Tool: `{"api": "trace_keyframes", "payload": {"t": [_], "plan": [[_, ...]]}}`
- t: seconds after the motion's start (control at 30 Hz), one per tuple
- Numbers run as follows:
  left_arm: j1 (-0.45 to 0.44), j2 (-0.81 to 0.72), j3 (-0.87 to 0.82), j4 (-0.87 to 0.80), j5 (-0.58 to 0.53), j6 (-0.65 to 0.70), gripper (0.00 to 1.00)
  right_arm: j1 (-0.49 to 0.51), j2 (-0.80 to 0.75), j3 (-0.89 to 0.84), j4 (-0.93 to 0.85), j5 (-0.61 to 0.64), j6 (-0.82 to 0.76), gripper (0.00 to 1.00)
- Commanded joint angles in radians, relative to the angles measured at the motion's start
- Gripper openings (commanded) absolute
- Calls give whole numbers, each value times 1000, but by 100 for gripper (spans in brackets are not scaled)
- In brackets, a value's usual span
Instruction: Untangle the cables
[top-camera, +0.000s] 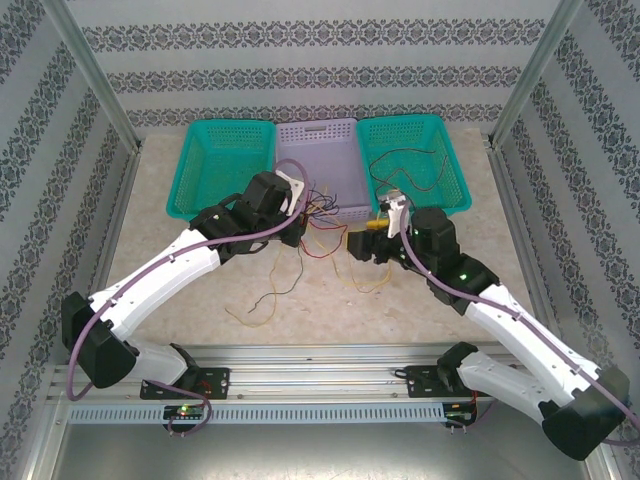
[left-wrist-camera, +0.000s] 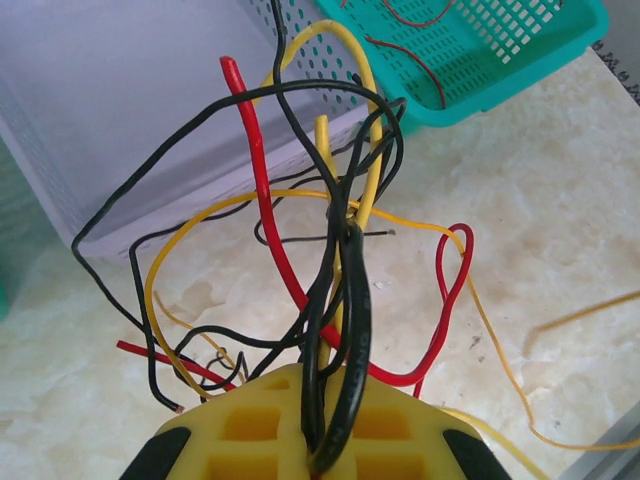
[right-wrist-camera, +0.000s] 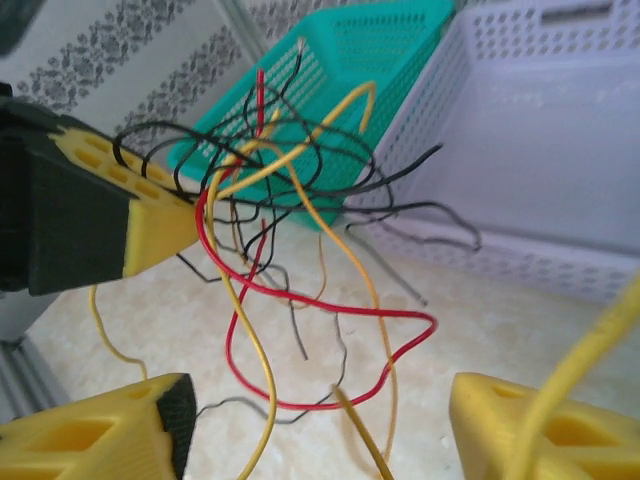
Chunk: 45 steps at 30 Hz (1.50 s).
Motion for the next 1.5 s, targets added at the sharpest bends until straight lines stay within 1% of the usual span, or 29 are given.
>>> {"api": "trace_keyframes", "payload": {"t": [0.0,0.17,0.3,0.37,0.47,0.53,0.6,0.63,0.7,0.77,0.8,0.83,0.93,1.0,1.07,1.2,1.37,1.47], "plan": [[13,-42,-15,39,-68,22,0,4,-94,-19,39,113,-41,74],[14,-32,1,6,-124,33,0,4,-132,0,1,143,-74,75],[15,-37,3,-1,-167,34,0,1,-172,11,-43,201,-94,76],[19,-37,8,-18,-197,36,0,-8,-214,11,-59,260,-100,80],[25,-38,11,-28,-224,38,0,-54,-266,5,-75,294,-73,86],[28,-35,21,-39,-233,39,0,-103,-269,30,-124,276,-44,87],[31,-34,26,-46,-225,37,0,-166,-243,70,-194,228,-3,87],[31,-35,23,-42,-209,37,0,-196,-226,83,-214,179,12,87],[31,-43,15,-28,-172,39,0,-216,-196,77,-182,37,6,86],[31,-43,14,-18,-125,43,0,-196,-154,72,-135,-83,-7,86],[31,-45,11,-8,-92,45,0,-169,-129,72,-113,-120,-17,86],[31,-48,4,4,-57,45,0,-136,-107,73,-96,-130,-38,87],[31,-65,-15,46,61,49,0,-4,-36,86,-65,-87,-134,87],[31,-72,-22,58,108,54,0,65,7,100,-56,-15,-183,87],[31,-76,-29,68,131,57,0,91,35,91,-17,20,-200,87],[31,-63,-31,76,186,50,0,125,82,67,80,31,-208,86],[31,-38,-24,69,212,41,0,183,133,59,173,76,-229,84],[31,-36,-23,70,218,39,0,192,168,62,186,105,-244,83]]}}
